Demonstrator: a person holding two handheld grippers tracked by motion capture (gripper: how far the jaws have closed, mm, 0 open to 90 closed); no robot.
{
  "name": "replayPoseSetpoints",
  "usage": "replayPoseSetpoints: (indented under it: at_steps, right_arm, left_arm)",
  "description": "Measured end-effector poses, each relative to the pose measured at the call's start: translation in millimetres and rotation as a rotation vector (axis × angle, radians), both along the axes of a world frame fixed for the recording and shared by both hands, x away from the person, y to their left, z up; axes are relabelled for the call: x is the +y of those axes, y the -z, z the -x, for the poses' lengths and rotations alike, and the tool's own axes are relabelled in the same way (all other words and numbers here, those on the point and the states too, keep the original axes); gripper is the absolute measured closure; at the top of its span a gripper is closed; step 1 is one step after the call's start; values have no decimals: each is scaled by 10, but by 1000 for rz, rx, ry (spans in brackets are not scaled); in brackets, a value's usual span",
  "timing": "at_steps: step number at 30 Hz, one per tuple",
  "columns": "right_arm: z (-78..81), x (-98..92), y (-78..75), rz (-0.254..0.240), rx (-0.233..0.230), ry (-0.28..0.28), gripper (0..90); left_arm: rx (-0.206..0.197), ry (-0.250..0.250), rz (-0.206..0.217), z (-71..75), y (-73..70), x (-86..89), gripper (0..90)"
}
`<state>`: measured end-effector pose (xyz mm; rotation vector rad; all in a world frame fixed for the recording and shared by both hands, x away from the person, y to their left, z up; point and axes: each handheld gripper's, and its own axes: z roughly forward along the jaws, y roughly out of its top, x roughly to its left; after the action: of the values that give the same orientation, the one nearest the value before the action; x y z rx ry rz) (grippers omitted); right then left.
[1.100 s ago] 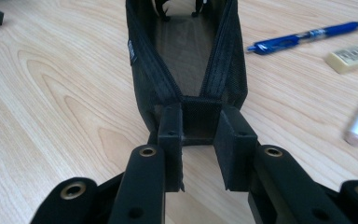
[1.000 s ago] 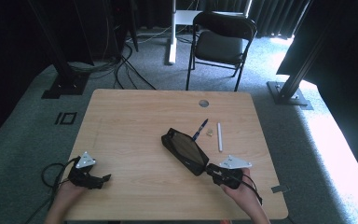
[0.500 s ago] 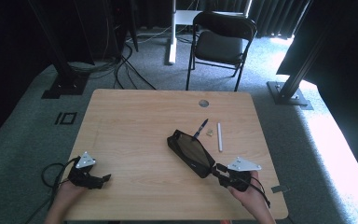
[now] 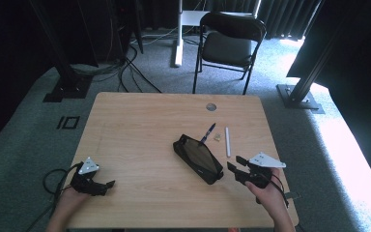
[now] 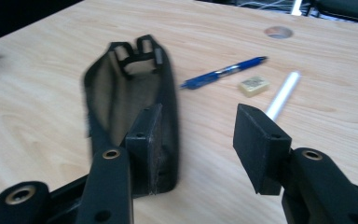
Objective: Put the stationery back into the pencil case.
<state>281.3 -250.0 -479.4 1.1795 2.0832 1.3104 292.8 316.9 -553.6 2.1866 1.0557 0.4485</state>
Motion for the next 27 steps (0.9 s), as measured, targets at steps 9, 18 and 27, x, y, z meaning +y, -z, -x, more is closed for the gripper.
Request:
replayPoseSetpoints:
  at_steps: [9,18,27]
  right_arm:
    - [-363,-115,46,-4,-1,107,515]
    - [-828,-73,229,21,30,192,519]
    - [-1199,-37,417,46,91,255,492]
  left_arm:
    - [-1,2,-2,-1,-1,1,21]
    - [-1,1,-2,-1,-1,1,21]
    - [-1,1,-1,-1,0,1,21]
